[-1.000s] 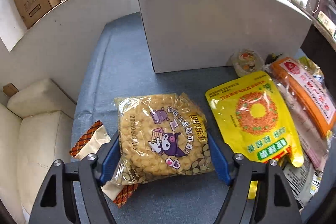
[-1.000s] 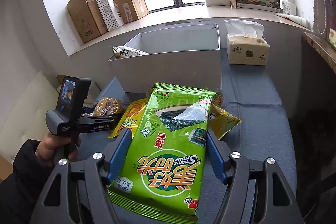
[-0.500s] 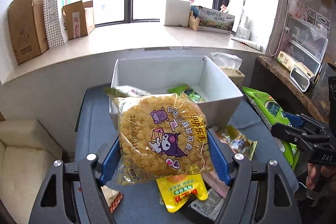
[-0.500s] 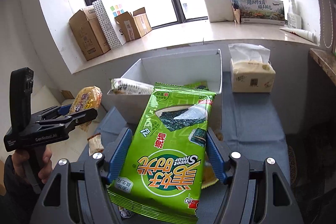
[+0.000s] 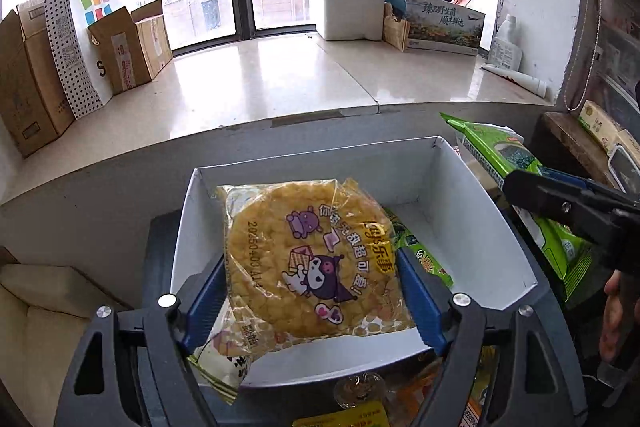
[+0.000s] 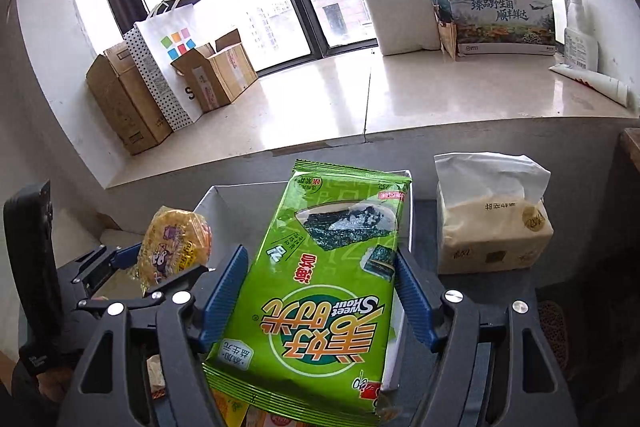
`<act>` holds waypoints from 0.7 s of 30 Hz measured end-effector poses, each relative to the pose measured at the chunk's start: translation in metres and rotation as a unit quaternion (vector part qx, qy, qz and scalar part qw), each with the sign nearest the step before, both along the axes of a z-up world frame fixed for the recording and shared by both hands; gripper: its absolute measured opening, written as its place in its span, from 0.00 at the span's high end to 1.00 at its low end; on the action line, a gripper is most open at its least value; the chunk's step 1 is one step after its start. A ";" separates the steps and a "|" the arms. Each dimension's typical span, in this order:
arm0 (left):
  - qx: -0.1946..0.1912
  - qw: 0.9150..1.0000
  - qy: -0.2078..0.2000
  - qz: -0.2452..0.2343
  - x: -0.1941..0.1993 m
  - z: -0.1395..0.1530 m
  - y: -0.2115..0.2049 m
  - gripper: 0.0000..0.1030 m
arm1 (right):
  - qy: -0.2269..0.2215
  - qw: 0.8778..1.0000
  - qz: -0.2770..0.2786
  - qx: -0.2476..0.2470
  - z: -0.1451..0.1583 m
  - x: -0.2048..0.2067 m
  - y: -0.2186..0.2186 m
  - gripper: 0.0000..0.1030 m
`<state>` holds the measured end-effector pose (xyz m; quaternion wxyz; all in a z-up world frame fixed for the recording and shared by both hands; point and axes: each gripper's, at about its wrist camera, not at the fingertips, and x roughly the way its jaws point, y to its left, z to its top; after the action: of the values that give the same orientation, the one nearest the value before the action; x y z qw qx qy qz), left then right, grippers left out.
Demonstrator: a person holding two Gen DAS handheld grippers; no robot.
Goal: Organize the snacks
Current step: 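Place green packet in box with right gripper while left gripper places cookie pack, then grasp the small cream wrapped snack with the right gripper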
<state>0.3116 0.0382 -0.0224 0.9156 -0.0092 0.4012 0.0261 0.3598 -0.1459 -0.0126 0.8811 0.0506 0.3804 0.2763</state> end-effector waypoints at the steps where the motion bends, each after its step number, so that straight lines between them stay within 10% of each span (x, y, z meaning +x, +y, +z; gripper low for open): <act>1: -0.004 1.000 0.008 0.004 0.004 -0.004 0.002 0.04 | 0.009 1.000 -0.002 -0.003 -0.002 0.006 0.003 0.15; 5: -0.006 1.000 -0.001 0.009 -0.003 -0.007 0.010 0.00 | 0.024 1.000 -0.019 0.008 -0.005 0.012 0.001 0.00; 21: -0.046 0.997 -0.063 -0.010 -0.118 0.026 0.032 0.00 | -0.059 0.997 0.050 0.031 0.022 -0.100 -0.019 0.00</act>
<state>0.1935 0.0707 0.0036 0.9380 -0.0487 0.3432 -0.0023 0.2600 -0.1649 0.0093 0.8853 0.0428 0.3207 0.3340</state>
